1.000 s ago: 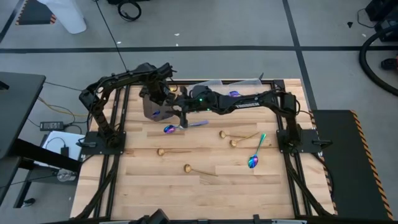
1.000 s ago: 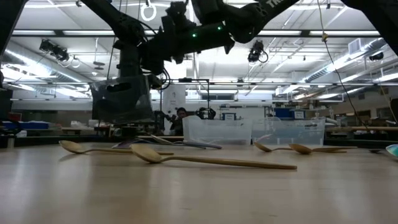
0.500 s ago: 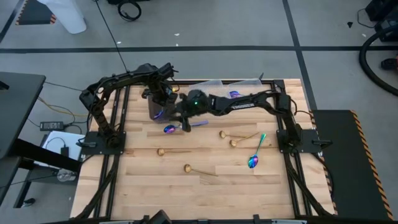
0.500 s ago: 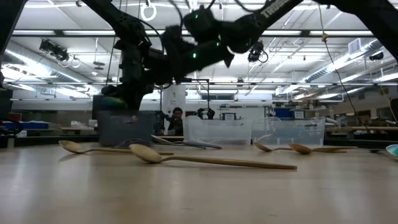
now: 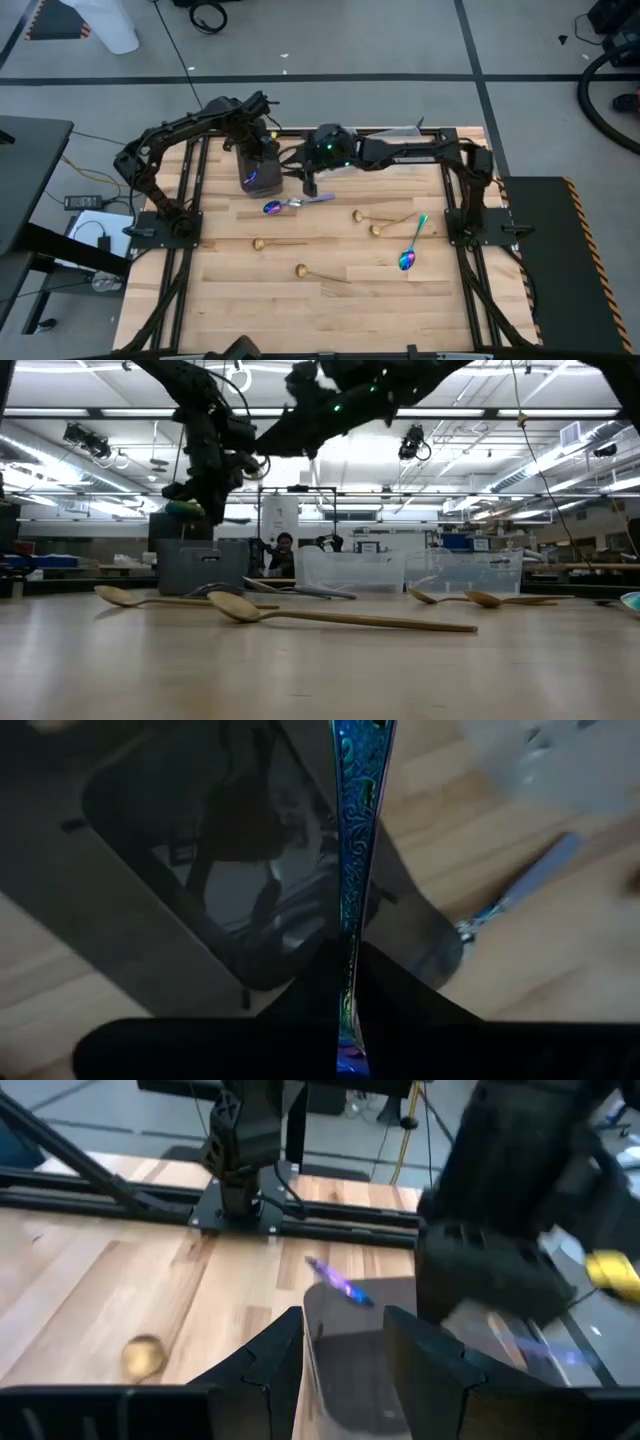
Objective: Sort silverware by color (type)
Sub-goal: Put the blue spoon into the right transparent bin
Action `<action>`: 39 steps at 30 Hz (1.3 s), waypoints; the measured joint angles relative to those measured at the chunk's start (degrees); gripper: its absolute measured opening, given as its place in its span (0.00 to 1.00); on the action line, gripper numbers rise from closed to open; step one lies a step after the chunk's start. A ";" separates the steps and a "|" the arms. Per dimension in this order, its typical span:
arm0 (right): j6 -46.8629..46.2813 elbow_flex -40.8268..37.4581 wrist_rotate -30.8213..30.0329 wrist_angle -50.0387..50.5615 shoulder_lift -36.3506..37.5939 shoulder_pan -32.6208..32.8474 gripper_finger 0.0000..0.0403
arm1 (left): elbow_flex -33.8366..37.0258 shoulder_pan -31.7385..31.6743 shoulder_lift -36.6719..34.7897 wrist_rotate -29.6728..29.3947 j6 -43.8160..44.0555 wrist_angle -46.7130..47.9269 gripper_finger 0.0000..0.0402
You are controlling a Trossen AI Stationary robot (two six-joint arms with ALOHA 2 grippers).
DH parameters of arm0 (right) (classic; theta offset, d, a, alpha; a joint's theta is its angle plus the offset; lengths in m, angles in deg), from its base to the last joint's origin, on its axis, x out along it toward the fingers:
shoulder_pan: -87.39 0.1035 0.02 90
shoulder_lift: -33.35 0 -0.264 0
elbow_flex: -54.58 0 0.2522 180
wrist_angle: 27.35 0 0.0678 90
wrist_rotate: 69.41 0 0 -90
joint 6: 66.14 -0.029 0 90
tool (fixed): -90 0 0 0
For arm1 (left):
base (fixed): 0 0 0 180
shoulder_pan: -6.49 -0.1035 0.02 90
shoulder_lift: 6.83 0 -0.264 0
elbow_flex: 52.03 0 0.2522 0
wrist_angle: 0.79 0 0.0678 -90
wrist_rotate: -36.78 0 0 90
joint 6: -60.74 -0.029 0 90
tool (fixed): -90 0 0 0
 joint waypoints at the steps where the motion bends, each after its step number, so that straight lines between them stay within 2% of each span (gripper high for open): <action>1: 0.59 0.00 0.00 1.78 1.14 -0.32 0.37 | 0.00 -0.28 -0.89 0.00 -0.06 -0.29 0.06; 6: 1.77 0.00 -1.28 9.94 6.67 -3.26 0.37 | 0.00 -0.05 -5.41 -0.08 -1.50 -6.71 0.06; 12: -2.58 0.00 -1.18 18.26 12.00 -8.28 0.37 | 0.00 4.30 -6.74 -0.79 -5.63 -21.06 0.06; 17: -9.37 -0.02 2.70 20.40 13.94 -12.49 0.37 | 0.02 9.94 -6.60 -2.55 -11.93 -34.25 0.06; 22: -10.67 -0.02 3.02 23.27 17.17 -15.07 0.37 | 0.02 12.96 -6.57 -5.45 -14.88 -39.75 0.06; 30: -16.64 -0.04 5.39 17.84 17.81 -17.08 0.38 | 0.02 16.08 -6.51 -9.28 -18.39 -49.81 0.06; 39: -18.63 -0.04 9.49 15.89 17.81 -17.75 0.38 | 0.02 18.35 -6.49 -12.54 -20.71 -51.76 0.06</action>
